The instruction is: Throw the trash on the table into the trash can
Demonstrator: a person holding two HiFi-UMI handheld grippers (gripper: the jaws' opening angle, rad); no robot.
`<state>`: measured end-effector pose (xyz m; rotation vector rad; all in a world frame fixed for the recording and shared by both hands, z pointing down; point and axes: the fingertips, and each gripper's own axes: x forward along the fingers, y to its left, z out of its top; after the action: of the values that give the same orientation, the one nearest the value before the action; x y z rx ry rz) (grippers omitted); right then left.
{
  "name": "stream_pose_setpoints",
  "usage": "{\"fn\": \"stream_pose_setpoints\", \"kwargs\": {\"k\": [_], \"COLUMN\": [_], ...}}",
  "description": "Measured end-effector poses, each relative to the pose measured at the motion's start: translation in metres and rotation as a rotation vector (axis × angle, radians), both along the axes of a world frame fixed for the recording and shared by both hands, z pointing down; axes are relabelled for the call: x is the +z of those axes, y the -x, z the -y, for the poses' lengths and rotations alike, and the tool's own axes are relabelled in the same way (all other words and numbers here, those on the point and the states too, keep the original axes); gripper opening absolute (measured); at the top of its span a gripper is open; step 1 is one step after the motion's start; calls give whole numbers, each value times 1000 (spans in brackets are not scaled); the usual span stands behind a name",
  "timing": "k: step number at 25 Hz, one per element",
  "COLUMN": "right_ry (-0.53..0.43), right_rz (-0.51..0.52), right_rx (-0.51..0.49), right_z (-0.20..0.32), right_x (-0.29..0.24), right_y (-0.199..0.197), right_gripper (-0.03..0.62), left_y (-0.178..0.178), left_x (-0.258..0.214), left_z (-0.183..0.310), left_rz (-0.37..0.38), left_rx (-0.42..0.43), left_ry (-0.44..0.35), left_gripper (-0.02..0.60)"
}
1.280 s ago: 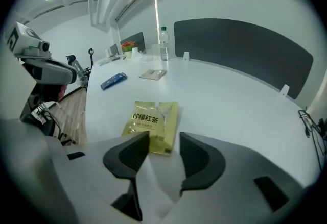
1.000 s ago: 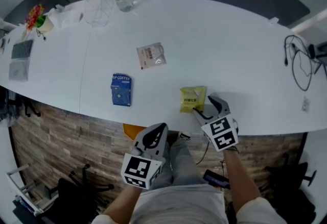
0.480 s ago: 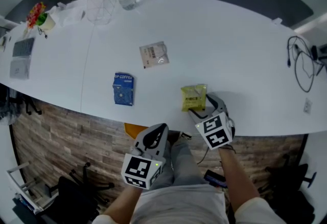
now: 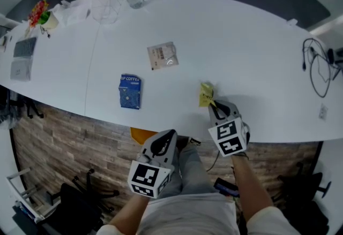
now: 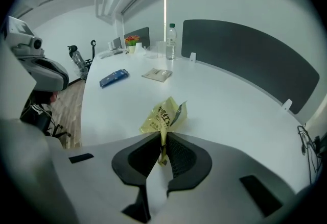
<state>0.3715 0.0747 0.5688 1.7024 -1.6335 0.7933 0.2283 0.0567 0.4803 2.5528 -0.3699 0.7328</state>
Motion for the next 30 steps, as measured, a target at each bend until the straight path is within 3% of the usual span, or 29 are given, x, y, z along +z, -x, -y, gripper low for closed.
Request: {"fn": "stream_pose_setpoints", "kwargs": {"k": [13, 23, 30], "right_ry": [-106, -225, -286], "right_rz": [63, 153, 180], "right_rx": [0, -33, -27], "right_z": [-14, -40, -64], "right_x": [-46, -122, -158], "right_y": [8, 45, 66], "right_gripper": [54, 54, 54], "left_y": [7, 31, 38], "left_x": [-28, -68, -100], "left_z": [5, -1, -18], "left_rz": [-34, -55, -84], "left_rx": [-14, -39, -5], "left_ry": [-50, -86, -119], "left_gripper": [0, 0, 0]}}
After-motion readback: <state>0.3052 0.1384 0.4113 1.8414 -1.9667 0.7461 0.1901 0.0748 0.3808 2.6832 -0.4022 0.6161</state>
